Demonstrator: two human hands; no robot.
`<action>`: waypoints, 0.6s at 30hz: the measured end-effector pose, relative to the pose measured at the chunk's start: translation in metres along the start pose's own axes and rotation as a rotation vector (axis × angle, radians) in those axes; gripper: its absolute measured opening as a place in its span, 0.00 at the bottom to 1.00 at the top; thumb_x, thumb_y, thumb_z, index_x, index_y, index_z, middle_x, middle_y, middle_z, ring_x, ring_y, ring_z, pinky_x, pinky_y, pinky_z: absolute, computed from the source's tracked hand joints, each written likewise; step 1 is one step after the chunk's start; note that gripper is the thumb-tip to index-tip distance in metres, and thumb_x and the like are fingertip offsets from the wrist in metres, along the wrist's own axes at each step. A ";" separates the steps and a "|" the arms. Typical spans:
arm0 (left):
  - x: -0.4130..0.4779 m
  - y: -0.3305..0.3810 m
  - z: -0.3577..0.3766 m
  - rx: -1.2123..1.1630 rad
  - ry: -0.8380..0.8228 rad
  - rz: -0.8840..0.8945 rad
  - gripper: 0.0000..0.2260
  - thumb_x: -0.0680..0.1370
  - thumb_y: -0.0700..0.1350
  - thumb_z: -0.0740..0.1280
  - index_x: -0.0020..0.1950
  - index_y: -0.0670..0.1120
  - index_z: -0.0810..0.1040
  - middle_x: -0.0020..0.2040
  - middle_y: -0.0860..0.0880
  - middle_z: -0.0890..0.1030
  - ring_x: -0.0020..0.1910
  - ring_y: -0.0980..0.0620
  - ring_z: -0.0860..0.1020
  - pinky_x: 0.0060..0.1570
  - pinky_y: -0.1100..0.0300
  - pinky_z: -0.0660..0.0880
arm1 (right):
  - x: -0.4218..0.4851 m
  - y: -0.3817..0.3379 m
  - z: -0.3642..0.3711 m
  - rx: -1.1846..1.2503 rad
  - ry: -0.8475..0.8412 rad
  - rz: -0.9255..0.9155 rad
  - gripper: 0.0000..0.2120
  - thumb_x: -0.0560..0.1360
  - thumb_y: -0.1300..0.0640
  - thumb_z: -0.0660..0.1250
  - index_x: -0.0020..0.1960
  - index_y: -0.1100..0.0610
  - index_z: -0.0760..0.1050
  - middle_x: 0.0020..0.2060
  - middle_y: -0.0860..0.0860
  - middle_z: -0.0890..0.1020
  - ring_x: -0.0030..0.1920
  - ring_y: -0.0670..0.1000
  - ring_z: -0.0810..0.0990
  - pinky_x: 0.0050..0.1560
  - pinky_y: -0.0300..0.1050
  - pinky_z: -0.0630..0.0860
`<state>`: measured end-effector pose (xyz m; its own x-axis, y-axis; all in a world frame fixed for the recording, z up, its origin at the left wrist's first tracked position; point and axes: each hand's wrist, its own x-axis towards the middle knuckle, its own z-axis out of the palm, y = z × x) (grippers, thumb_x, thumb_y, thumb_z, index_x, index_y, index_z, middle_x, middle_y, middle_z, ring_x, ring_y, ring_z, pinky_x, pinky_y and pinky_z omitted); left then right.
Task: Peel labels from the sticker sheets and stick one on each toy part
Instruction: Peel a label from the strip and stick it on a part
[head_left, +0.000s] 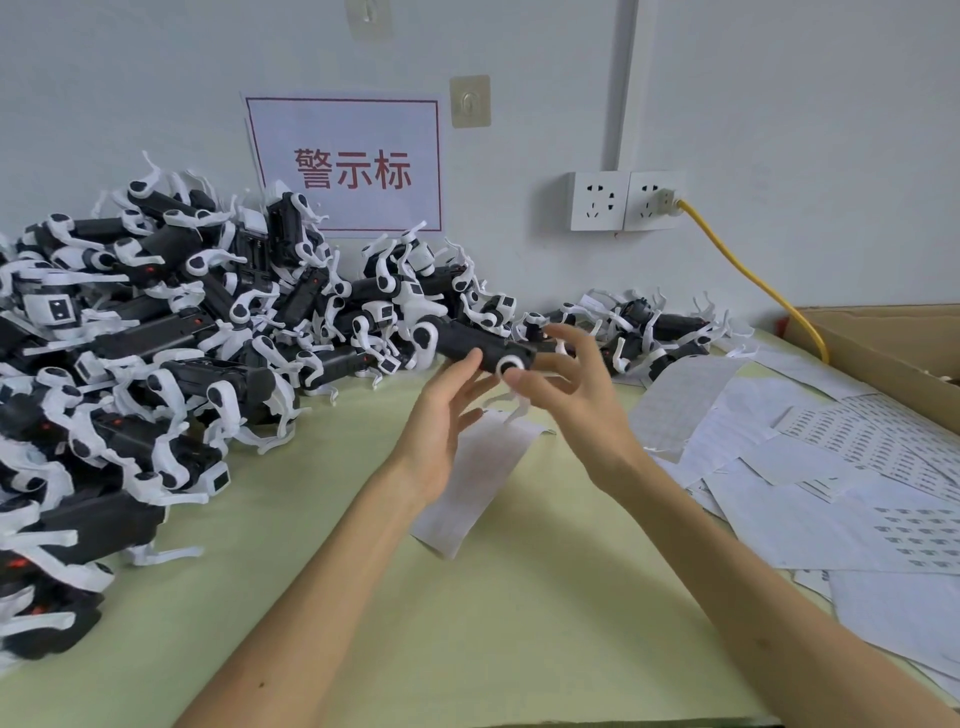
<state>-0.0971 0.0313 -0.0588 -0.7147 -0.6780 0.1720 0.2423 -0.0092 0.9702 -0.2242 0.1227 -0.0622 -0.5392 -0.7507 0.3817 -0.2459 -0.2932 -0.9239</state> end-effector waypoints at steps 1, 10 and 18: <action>-0.001 -0.001 0.002 0.067 -0.019 0.023 0.13 0.81 0.56 0.63 0.63 0.54 0.80 0.65 0.59 0.81 0.67 0.59 0.76 0.69 0.51 0.66 | 0.001 -0.002 -0.002 0.050 0.035 0.011 0.32 0.68 0.46 0.77 0.68 0.46 0.68 0.55 0.51 0.83 0.51 0.45 0.85 0.50 0.37 0.78; 0.001 -0.013 0.004 0.398 0.003 -0.091 0.10 0.83 0.46 0.66 0.61 0.56 0.81 0.61 0.57 0.81 0.64 0.56 0.75 0.58 0.62 0.69 | 0.010 -0.010 -0.021 0.403 0.097 0.157 0.27 0.69 0.45 0.74 0.64 0.55 0.75 0.45 0.49 0.83 0.48 0.53 0.83 0.52 0.54 0.82; 0.004 0.003 -0.009 0.025 -0.024 -0.173 0.16 0.85 0.52 0.58 0.58 0.44 0.81 0.56 0.40 0.84 0.52 0.45 0.81 0.57 0.49 0.73 | 0.009 -0.015 -0.019 0.425 -0.024 0.170 0.16 0.72 0.46 0.70 0.55 0.53 0.75 0.44 0.50 0.82 0.45 0.52 0.79 0.51 0.46 0.72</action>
<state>-0.0931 0.0220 -0.0563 -0.7599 -0.6500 0.0054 0.0975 -0.1057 0.9896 -0.2401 0.1317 -0.0441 -0.5231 -0.8214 0.2275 0.1994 -0.3774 -0.9043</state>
